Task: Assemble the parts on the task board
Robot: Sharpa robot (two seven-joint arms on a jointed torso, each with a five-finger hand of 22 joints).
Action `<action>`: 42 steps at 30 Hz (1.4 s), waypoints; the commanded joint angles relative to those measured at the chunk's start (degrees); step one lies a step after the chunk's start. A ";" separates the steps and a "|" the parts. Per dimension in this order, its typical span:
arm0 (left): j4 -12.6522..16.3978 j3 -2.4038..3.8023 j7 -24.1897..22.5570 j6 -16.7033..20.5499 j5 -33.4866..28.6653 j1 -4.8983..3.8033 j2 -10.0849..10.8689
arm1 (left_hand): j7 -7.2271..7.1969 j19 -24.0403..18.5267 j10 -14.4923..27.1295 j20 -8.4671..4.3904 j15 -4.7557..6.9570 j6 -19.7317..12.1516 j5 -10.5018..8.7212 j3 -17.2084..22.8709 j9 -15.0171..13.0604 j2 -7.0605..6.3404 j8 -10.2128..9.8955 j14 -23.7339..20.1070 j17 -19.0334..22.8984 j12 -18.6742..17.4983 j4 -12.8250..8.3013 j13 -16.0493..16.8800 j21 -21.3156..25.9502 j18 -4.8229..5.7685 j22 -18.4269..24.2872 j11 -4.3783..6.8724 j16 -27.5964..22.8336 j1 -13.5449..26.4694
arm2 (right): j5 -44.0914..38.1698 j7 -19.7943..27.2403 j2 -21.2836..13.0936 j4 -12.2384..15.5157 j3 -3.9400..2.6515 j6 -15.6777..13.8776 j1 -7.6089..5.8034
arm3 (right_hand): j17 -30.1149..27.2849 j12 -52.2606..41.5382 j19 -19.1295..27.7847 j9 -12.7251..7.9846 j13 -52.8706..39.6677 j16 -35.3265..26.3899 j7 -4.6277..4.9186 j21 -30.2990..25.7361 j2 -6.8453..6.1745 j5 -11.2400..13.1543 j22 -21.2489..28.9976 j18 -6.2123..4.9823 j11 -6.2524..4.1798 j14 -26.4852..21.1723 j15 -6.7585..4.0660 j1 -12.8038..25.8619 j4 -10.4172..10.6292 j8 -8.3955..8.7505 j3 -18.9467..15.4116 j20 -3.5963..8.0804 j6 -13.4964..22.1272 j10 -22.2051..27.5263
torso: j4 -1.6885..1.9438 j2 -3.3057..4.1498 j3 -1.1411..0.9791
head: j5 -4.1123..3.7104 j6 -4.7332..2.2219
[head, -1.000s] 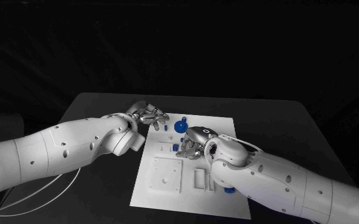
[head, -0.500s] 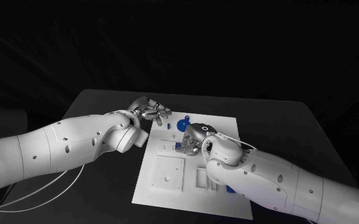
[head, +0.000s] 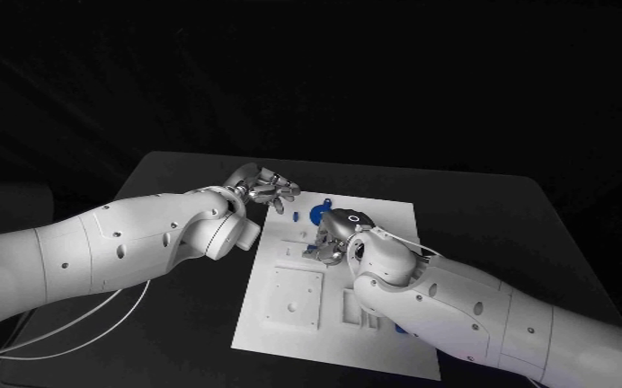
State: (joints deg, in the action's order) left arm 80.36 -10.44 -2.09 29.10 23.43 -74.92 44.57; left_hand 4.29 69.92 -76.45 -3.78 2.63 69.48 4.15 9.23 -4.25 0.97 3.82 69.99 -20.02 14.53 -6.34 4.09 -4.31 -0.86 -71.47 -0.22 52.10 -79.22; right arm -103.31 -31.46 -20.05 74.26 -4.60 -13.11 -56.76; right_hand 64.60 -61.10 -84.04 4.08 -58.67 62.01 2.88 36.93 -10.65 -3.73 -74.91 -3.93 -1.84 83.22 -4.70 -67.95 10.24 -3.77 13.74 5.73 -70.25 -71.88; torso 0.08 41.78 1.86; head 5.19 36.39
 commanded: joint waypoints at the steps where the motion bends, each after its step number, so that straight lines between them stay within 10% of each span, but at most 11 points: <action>1: 0.23 0.05 -0.74 0.50 -0.71 -0.13 -0.09 | 0.05 0.41 0.24 -0.07 -0.01 -0.39 0.29 -0.24 0.09 -0.09 -0.18 0.26 -0.11 -0.38 0.24 -0.09 0.34 -0.49 0.11 -0.18 -0.23 0.34 | -0.97 -0.04 0.33 -0.23 0.07 -0.11 -0.02 | 0.11 0.30 -1.39 0.08 0.04 -0.22 0.16 0.03 -0.35 0.17 -4.27 0.58 0.19 0.31 0.10 0.32 0.59 0.12 -0.41 0.13 0.15 -0.08 | -0.07 -0.05 -0.01 | 0.17 0.15; 19: 0.42 0.04 -0.41 0.45 -0.93 -0.28 -0.29 | 0.28 0.35 0.51 0.02 -0.10 -1.15 0.29 -0.12 0.10 -0.29 -0.15 0.20 -0.33 -0.54 0.40 -0.09 0.33 -0.54 0.38 -0.31 -0.48 0.29 | -1.14 -0.26 1.80 -1.80 0.89 -0.03 -0.03 | 0.01 0.58 -1.22 0.08 0.11 -0.57 0.26 -0.34 -0.80 0.60 -4.19 0.52 0.25 0.20 0.12 0.06 0.42 0.10 -1.06 0.13 0.46 0.22 | 0.00 -0.04 0.01 | 0.39 0.30; 42: 0.46 0.02 -0.12 0.61 -1.01 -0.38 -0.38 | 0.54 0.28 0.81 0.10 -0.18 -1.92 0.31 0.05 0.12 -0.56 -0.16 0.17 -0.48 -0.68 0.45 -0.10 0.32 -0.61 0.56 -0.44 -0.73 0.17 | -4.73 -0.31 2.58 -2.58 2.82 -1.56 -0.20 | 0.05 1.87 -0.50 -0.05 0.88 -1.70 0.81 -2.35 -1.91 0.94 -3.89 0.35 0.58 -0.63 0.10 -2.37 -6.70 0.09 -1.02 0.25 2.13 2.17 | -0.17 -0.10 0.06 | 0.82 0.39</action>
State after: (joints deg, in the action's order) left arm 80.67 -10.45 -1.96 29.31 22.72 -75.21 44.31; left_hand 4.90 69.91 -76.05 -3.78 2.63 68.06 4.15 9.24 -4.21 0.97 3.82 69.99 -20.45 14.10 -6.10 4.06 -4.31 -0.86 -71.00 -0.62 51.65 -79.22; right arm -106.46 -31.63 -17.53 71.75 -1.84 -14.37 -56.99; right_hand 64.58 -59.43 -84.04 4.07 -57.85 60.68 3.78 34.63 -12.53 -3.11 -74.91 -3.93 -1.33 83.01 -4.50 -70.30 3.78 -3.77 12.60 5.72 -68.53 -70.12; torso -0.03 41.66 1.92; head 5.99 36.72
